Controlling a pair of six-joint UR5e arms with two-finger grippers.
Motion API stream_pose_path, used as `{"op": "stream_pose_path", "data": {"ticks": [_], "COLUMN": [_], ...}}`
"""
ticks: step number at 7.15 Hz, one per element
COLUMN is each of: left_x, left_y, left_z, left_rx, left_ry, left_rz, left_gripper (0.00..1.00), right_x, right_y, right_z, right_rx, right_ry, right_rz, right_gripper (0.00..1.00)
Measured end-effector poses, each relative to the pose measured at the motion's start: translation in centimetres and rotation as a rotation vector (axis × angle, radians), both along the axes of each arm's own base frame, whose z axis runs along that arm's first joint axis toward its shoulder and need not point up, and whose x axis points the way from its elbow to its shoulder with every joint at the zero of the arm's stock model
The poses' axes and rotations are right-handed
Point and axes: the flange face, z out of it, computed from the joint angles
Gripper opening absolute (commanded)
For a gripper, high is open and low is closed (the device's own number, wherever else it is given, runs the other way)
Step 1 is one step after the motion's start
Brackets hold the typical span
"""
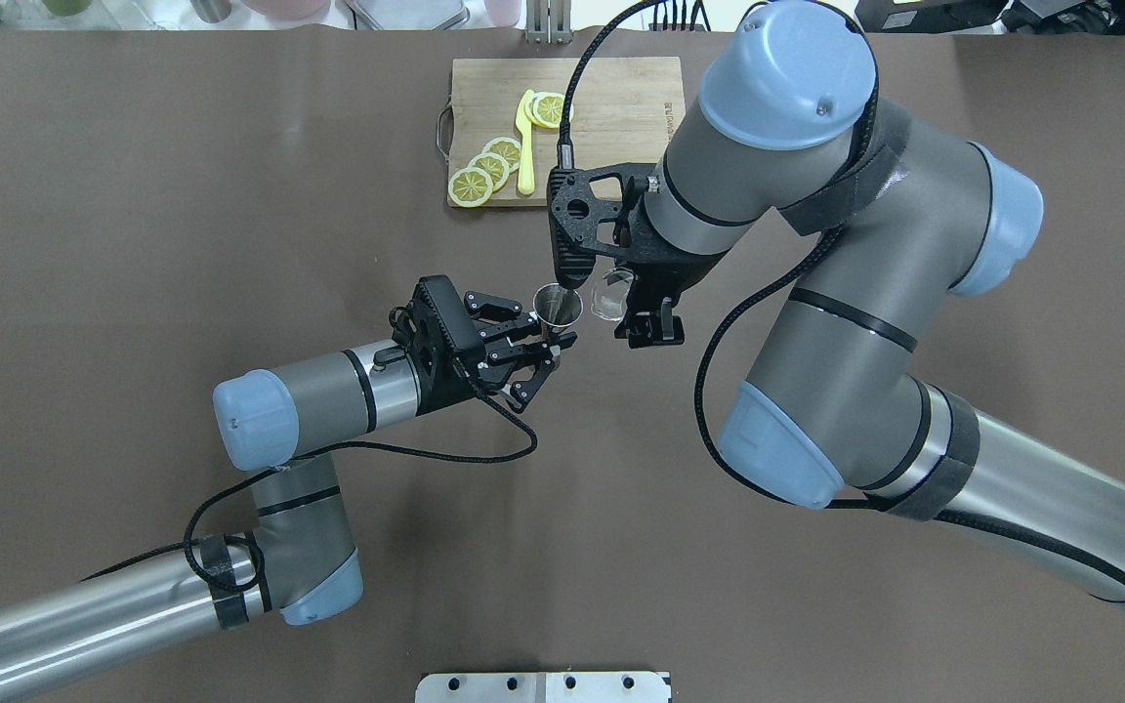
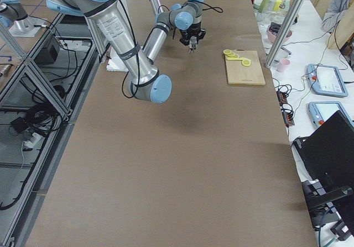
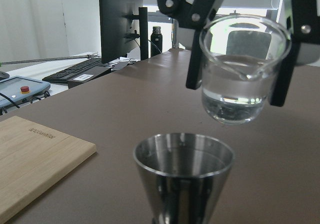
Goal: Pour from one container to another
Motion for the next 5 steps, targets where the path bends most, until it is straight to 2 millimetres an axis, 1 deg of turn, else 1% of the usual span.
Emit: {"op": "stream_pose_path", "data": {"ticks": [3,5], "left_x": [0.13,0.21], "left_y": [0.16,0.22], "left_z": [-0.09,-0.3], "left_rx": [0.0,0.002], "left_ry": [0.001,0.003], "left_rz": [0.002,0.003], "left_gripper": [0.0,0.0], "right_x": [-0.1,-0.08], "right_y": [-0.02,-0.04], "right_z": [-0.13,-0.7], "right_rx": [-0.016,-0.027], "right_ry": [0.02,0.036], "right_rz": [0.003,0.006], "right_gripper": [0.0,0.0]}}
